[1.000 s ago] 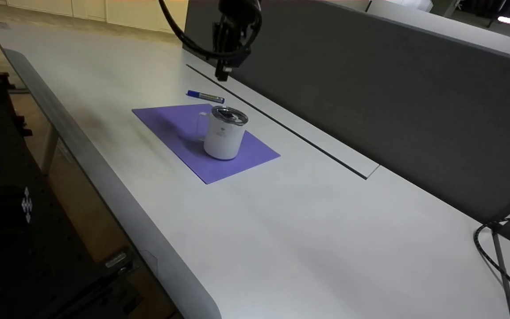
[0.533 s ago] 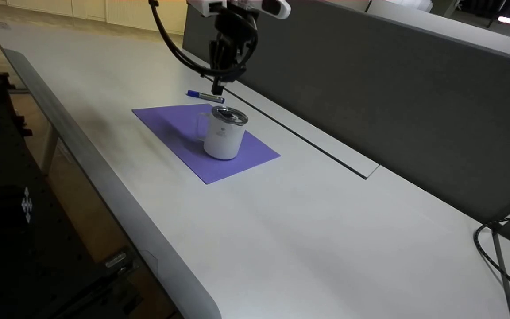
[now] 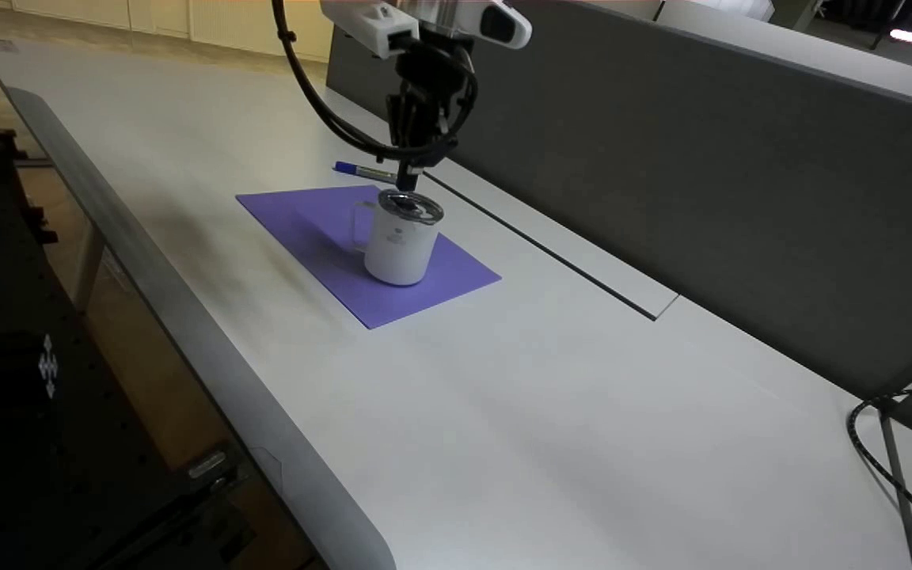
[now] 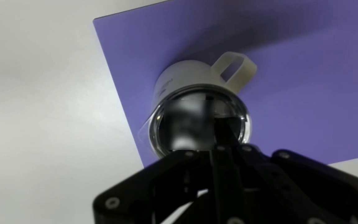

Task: Open the lid of the flask

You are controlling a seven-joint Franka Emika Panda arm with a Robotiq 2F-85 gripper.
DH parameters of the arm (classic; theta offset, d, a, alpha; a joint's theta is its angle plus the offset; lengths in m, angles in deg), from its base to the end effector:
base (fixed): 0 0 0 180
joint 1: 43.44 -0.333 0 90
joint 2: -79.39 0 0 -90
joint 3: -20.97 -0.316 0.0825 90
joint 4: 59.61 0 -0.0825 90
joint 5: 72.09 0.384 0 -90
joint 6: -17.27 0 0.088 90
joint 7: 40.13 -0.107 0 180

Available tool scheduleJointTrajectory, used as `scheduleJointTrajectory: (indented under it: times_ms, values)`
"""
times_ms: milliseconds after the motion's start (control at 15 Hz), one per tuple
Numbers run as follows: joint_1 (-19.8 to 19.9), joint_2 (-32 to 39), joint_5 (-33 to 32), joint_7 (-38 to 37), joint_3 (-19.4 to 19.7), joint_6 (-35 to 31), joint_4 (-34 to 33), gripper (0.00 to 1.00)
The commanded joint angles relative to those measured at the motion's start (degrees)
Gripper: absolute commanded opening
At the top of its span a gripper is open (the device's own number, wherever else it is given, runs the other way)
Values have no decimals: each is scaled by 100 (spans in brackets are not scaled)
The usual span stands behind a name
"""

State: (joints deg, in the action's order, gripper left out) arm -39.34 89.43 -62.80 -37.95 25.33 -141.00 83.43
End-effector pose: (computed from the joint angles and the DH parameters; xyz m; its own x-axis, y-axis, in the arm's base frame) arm 0.4743 -0.0783 0.2262 0.9629 -0.2544 0.0896 -0.2501 -0.9666 -0.0567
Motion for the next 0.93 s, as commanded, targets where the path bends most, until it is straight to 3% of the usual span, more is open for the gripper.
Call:
scheduleJointTrajectory:
  times_ms: [0,867]
  values:
    - [110,54,160,-35,-90,-243,52,0]
    - [461,211,1181,378,-530,-570,96,0]
